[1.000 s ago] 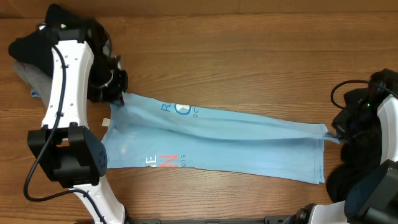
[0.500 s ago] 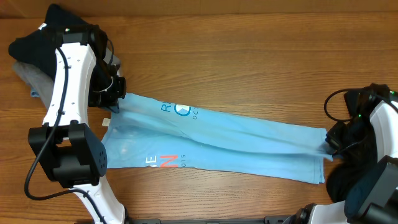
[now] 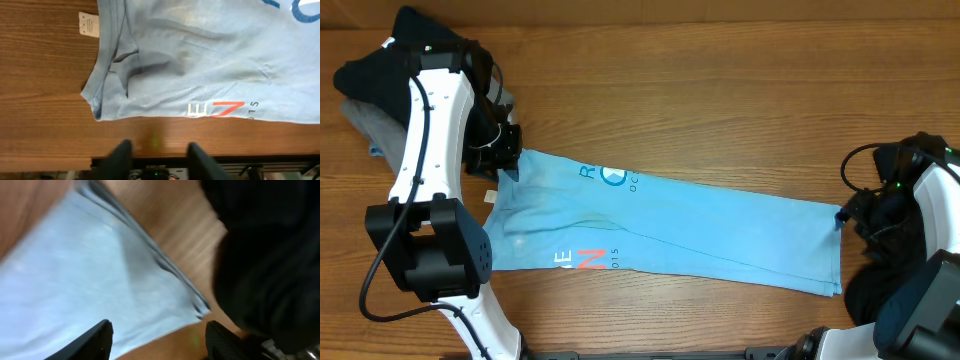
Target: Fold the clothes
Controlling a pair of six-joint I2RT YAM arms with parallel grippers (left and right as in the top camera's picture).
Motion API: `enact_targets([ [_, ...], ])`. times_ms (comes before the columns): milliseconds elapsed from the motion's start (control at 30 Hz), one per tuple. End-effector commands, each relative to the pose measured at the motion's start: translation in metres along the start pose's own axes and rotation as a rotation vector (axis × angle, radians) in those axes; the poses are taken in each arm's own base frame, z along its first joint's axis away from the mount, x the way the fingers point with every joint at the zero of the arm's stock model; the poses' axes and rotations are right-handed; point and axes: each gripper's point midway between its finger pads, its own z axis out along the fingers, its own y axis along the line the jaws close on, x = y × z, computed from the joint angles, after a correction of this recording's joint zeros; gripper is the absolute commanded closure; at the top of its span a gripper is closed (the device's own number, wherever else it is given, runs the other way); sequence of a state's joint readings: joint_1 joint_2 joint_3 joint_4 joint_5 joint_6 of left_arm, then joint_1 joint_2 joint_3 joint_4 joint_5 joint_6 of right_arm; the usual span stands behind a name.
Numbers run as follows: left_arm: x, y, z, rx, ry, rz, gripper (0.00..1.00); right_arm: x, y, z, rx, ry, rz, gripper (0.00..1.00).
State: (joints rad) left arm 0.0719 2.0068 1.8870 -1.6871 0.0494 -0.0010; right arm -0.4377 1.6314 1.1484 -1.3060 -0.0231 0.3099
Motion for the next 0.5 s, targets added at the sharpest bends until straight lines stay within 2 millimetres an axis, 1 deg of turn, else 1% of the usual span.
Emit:
enact_targets([
  [0,0.003,-0.004,-0.005,0.009,-0.013,0.012,0.57,0.001,0.014,-0.006,-0.088,-0.012,-0.027,0.36],
  [67,0.003,-0.013,-0.005,0.055,-0.013,0.021,0.61,-0.001,0.017,-0.006,-0.105,-0.017,-0.028,0.36],
  [167,0.005,-0.039,-0.006,0.145,-0.013,0.1,0.6,-0.004,0.018,-0.006,-0.11,-0.028,-0.029,0.34],
  [300,0.003,-0.062,-0.002,0.095,-0.028,0.191,0.57,-0.005,0.018,-0.006,-0.111,-0.033,-0.03,0.33],
  [367,0.001,-0.076,0.003,0.068,-0.037,0.219,0.54,-0.005,0.018,-0.006,-0.112,-0.034,-0.033,0.33],
  [467,0.006,-0.091,0.013,0.024,-0.024,0.249,0.53,-0.005,0.018,-0.006,-0.111,-0.033,-0.034,0.32],
])
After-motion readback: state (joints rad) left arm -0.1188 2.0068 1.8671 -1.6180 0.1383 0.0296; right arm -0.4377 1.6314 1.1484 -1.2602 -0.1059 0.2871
